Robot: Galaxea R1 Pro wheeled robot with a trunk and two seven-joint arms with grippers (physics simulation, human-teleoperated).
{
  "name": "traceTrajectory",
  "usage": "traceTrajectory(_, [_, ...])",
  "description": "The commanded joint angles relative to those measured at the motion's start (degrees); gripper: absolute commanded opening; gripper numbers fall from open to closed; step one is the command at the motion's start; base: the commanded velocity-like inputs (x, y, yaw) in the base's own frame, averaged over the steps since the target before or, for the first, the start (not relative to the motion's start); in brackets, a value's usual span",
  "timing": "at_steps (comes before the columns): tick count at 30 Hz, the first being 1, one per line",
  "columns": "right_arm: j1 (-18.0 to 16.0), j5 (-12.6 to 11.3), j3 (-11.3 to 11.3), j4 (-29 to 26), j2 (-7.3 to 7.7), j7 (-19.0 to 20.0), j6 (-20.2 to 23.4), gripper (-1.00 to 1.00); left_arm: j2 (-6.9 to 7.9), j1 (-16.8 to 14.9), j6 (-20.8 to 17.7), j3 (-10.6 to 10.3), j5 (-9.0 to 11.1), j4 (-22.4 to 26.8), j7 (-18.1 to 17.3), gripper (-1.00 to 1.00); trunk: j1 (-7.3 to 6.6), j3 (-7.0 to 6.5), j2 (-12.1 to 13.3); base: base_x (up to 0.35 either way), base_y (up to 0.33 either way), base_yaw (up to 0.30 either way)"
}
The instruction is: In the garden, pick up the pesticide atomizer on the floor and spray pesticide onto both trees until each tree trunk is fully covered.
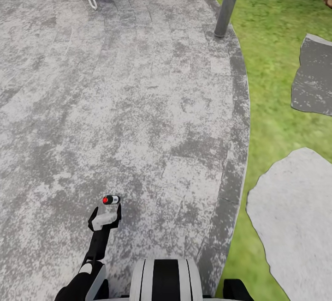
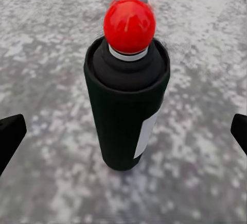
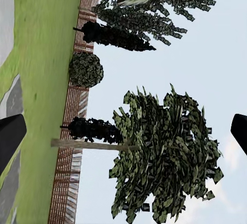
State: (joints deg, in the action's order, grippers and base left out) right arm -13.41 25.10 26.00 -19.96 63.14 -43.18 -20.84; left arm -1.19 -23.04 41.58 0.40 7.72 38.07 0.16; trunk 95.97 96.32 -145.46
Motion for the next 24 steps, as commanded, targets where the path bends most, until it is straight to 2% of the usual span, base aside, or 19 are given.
traceTrajectory(1, [-0.1,0.5,0.4,0.1,-0.03,0.0,-0.3,1.00,-0.03,0.0,0.2,0.0,0.1,0.0,0.0,1.00,0.00,0.02,0.0,0.085,0.000,0.000])
traceTrajectory(24, [-0.1,0.5,0.4,0.1,-0.03,0.0,-0.3,1.00,0.04,0.0,0.1,0.0,0.1,-0.1,0.0,1.00,0.00,0.02,0.0,0.035,0.000,0.000])
